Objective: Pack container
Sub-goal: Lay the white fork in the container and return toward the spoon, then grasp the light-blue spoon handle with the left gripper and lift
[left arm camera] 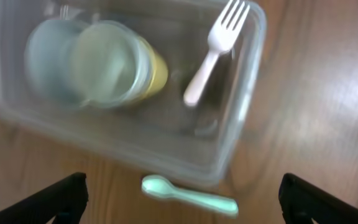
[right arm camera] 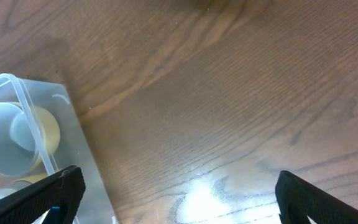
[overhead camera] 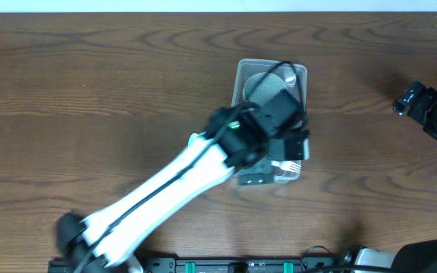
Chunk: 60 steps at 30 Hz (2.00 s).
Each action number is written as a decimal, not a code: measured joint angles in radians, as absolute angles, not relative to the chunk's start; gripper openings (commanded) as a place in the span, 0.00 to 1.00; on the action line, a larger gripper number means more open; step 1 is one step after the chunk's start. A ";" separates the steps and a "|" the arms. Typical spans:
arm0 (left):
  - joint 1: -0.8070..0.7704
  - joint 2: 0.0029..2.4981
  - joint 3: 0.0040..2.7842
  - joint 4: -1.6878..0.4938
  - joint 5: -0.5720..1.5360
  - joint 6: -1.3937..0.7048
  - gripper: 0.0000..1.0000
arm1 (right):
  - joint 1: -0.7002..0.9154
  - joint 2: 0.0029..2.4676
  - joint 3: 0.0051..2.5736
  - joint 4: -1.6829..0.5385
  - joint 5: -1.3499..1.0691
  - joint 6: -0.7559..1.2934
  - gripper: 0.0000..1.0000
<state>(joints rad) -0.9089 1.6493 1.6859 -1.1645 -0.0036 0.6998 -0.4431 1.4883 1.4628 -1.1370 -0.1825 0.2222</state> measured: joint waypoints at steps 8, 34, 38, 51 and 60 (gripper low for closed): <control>-0.665 1.526 1.675 -1.288 0.004 0.451 0.98 | -0.443 1.488 1.463 -1.137 -0.183 0.222 0.99; -0.323 1.900 1.201 -0.863 0.151 -0.057 0.73 | -0.443 1.488 1.463 -1.137 -0.183 0.222 0.99; -0.338 1.935 1.201 -0.863 0.149 -0.058 0.70 | -0.443 1.488 1.463 -1.137 -0.183 0.222 0.99; -0.409 1.935 1.201 -0.805 0.144 -0.199 0.36 | -0.443 1.488 1.463 -1.137 -0.183 0.222 0.99; -0.409 1.934 1.206 -0.845 0.120 -0.235 0.06 | -0.443 1.488 1.463 -1.137 -0.183 0.222 0.99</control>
<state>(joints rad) -0.4088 1.9339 1.2057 -0.8448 0.1200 -0.2348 -0.4431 1.4883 1.4628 -1.1374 -0.1825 0.2222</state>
